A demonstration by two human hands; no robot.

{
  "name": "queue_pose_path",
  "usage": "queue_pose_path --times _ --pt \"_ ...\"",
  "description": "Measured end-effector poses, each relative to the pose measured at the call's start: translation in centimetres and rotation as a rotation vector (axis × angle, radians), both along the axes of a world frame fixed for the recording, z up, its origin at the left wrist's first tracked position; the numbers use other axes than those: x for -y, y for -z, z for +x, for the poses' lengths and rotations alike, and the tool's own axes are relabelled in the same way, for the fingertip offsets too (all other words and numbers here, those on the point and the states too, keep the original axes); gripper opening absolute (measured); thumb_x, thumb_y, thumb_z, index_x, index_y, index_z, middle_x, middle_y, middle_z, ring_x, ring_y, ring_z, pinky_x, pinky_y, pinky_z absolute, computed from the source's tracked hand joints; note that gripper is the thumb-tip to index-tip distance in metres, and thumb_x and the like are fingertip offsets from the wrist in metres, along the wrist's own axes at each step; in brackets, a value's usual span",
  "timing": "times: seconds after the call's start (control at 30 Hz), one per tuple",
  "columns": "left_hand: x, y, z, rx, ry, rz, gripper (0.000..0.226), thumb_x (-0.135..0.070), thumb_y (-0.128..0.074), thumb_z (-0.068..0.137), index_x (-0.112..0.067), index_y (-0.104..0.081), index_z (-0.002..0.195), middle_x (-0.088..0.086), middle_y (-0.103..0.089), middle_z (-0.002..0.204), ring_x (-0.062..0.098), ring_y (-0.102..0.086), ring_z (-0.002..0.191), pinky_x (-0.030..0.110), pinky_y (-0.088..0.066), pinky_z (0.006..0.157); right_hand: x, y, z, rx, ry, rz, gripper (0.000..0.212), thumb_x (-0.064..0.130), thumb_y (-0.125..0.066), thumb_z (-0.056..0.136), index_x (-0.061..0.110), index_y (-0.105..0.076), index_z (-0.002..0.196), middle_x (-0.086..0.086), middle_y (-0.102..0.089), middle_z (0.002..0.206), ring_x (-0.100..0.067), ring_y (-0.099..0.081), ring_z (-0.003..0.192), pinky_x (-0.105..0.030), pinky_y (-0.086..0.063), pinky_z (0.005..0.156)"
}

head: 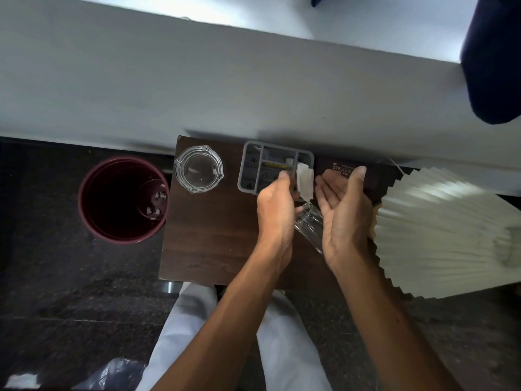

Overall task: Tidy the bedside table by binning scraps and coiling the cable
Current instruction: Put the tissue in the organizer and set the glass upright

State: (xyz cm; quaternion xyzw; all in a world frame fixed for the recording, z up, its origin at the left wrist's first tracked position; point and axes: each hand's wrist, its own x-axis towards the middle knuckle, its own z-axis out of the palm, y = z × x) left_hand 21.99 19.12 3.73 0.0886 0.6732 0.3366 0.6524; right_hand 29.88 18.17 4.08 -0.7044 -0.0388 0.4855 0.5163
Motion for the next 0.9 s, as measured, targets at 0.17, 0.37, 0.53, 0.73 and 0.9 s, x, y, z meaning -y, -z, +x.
queue_pose_path --times 0.17,0.37,0.53,0.73,0.9 --pt "3.3 1.2 -0.3 -0.046 -0.024 0.027 0.029 -0.026 -0.043 0.108 -0.025 -0.071 0.104 -0.004 -0.074 0.102 0.008 -0.067 0.087 0.022 -0.051 0.067 5.0 0.7 1.0 0.216 -0.221 -0.067 0.053 0.047 -0.035 0.105 0.008 -0.062 0.129 -0.005 -0.068 0.127 -0.008 -0.066 0.115 -0.027 -0.05 0.102" --pt "7.2 4.2 0.7 -0.085 0.047 -0.077 0.024 -0.019 -0.051 0.104 -0.025 -0.073 0.097 -0.004 -0.073 0.096 0.009 -0.064 0.08 0.027 -0.052 0.069 10.3 2.9 3.7 0.854 -0.682 -0.142 0.036 0.013 -0.064 0.095 0.009 -0.061 0.131 -0.003 -0.065 0.13 -0.005 -0.06 0.115 -0.003 -0.039 0.095" --pt "8.3 6.2 2.2 -0.111 0.114 -0.124 0.015 -0.021 -0.057 0.101 -0.026 -0.071 0.099 -0.001 -0.074 0.097 0.011 -0.067 0.085 0.034 -0.058 0.078 11.7 5.0 5.1 1.098 -1.028 -0.168 0.064 0.01 -0.073 0.086 0.006 -0.047 0.144 -0.013 -0.044 0.152 -0.028 -0.039 0.144 -0.033 -0.031 0.112" --pt "8.4 7.2 2.8 -0.147 0.149 -0.092 0.011 -0.02 -0.059 0.099 -0.019 -0.069 0.104 0.003 -0.073 0.101 0.015 -0.071 0.091 0.035 -0.06 0.079 10.4 7.0 6.4 1.118 -1.186 -0.271 0.082 0.029 -0.082 0.079 0.015 -0.039 0.148 -0.007 -0.045 0.149 -0.024 -0.042 0.138 -0.041 -0.048 0.106" --pt "8.5 7.4 2.2 -0.143 0.219 -0.04 0.011 -0.021 -0.058 0.101 -0.022 -0.069 0.103 0.0 -0.071 0.103 0.014 -0.071 0.092 0.033 -0.058 0.078 10.3 8.1 7.2 1.096 -1.167 -0.255 0.087 0.031 -0.086 0.073 0.02 -0.041 0.146 -0.005 -0.051 0.143 -0.026 -0.049 0.131 -0.044 -0.051 0.101"
